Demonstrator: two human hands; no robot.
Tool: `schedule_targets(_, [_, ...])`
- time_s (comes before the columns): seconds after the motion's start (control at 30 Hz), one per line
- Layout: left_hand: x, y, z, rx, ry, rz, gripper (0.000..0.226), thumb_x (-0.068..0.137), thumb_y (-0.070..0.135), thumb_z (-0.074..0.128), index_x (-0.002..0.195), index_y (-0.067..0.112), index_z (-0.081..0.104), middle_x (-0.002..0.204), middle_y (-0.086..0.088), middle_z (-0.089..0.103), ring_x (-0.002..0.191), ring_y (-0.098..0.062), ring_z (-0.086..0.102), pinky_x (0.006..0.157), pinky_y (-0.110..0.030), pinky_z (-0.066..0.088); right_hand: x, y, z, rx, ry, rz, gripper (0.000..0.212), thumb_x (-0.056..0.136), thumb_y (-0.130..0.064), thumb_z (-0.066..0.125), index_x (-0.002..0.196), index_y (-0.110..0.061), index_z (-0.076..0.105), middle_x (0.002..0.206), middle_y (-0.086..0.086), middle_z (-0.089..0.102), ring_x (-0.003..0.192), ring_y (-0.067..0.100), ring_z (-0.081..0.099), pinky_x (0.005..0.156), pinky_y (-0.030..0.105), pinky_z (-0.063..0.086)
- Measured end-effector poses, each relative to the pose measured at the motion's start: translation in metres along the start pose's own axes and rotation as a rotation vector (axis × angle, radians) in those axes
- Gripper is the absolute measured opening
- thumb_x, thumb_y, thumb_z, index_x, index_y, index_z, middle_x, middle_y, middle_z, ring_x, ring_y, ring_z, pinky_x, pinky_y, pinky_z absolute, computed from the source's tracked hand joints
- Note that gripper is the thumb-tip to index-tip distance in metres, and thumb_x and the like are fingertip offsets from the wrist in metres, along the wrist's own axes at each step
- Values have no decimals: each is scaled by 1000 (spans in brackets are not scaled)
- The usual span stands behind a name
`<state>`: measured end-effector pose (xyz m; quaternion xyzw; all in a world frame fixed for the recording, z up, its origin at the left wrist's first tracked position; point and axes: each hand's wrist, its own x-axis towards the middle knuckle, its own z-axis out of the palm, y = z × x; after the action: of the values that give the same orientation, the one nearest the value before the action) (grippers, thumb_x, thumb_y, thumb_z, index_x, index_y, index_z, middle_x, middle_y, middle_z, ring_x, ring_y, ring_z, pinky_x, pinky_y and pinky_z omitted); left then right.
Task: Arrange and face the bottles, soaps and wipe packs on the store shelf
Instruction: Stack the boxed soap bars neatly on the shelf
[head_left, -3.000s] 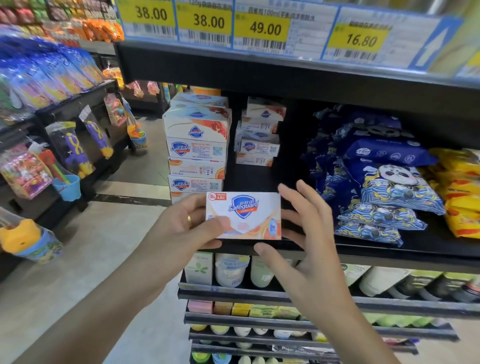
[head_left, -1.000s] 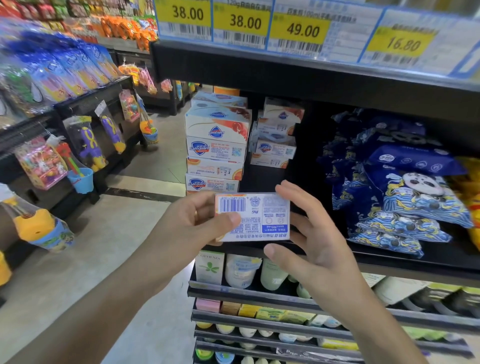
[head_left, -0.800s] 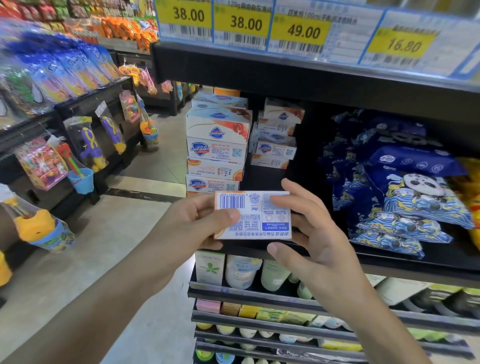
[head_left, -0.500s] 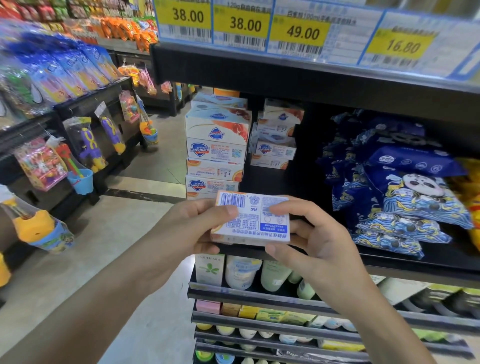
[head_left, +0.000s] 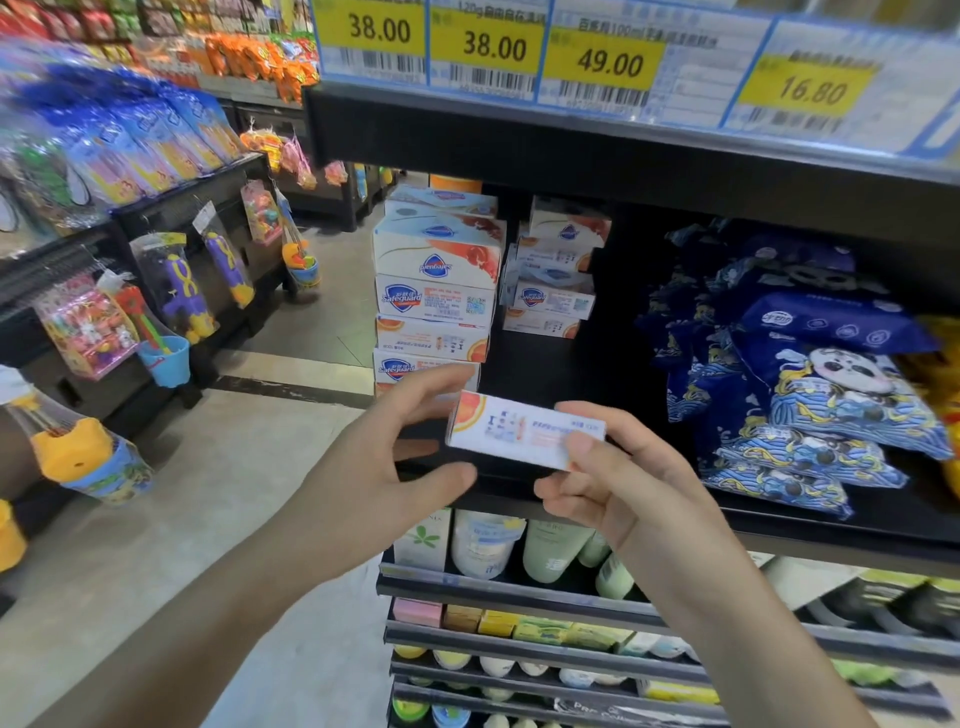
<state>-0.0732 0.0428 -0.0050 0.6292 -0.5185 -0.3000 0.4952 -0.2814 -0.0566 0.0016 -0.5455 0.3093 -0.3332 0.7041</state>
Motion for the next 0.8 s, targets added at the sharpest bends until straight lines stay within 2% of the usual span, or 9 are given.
schedule_targets(0.1, [1, 0, 3, 52, 28, 88, 63, 88, 11, 78, 136, 46, 55, 134, 20, 64, 132, -7, 55, 106, -35, 49, 0, 0, 2, 44, -23, 52, 38, 82, -38, 73, 115, -18, 75, 110, 18, 74, 77, 26, 72, 74, 31, 61])
schedule_targets(0.27, [3, -1, 1, 67, 17, 107, 46, 88, 11, 78, 125, 34, 63, 125, 17, 70, 123, -12, 63, 103, -40, 53, 0, 1, 4, 6, -30, 61, 44, 80, -44, 70, 115, -17, 74, 115, 17, 74, 78, 27, 69, 75, 34, 60])
schedule_targets(0.4, [2, -2, 1, 39, 32, 79, 41, 86, 14, 80, 119, 33, 65, 121, 15, 72, 120, -15, 66, 103, -43, 53, 0, 1, 3, -109, -15, 51, 45, 80, -51, 68, 116, -25, 73, 113, 10, 76, 86, 30, 72, 81, 40, 58])
schedule_targets(0.47, [3, -2, 2, 2, 33, 68, 40, 84, 24, 80, 120, 32, 64, 121, 15, 73, 119, -15, 66, 102, -43, 54, -1, 2, 3, -156, -2, 37, 46, 83, -55, 63, 119, -27, 70, 112, 8, 76, 96, 31, 74, 87, 44, 59])
schedule_targets(0.57, [2, 0, 3, -89, 26, 18, 46, 79, 32, 77, 124, 30, 63, 120, 13, 74, 116, -14, 69, 100, -44, 55, -2, 4, 3, -223, 39, -42, 46, 88, -59, 66, 127, -36, 64, 121, -5, 73, 108, 18, 72, 98, 47, 56])
schedule_targets(0.67, [2, 1, 5, -192, 42, -51, 52, 74, 32, 77, 124, 29, 64, 117, 11, 76, 113, -12, 71, 98, -42, 57, -5, 6, 5, -330, 39, -204, 58, 86, -50, 76, 138, -43, 53, 135, -25, 60, 121, 5, 63, 101, 38, 56])
schedule_targets(0.73, [2, 2, 7, -227, 72, -114, 58, 69, 38, 78, 125, 30, 65, 114, 11, 77, 111, -14, 72, 95, -41, 58, -6, 10, 5, -428, -2, -310, 67, 85, -38, 83, 142, -44, 48, 143, -22, 54, 129, 7, 57, 104, 40, 53])
schedule_targets(0.8, [2, 2, 9, -218, 102, -162, 53, 73, 39, 78, 124, 31, 66, 109, 12, 78, 106, -13, 74, 85, -33, 60, -5, 13, 4, -552, -18, -412, 69, 84, -26, 85, 140, -47, 51, 149, -18, 48, 137, 9, 50, 105, 43, 51])
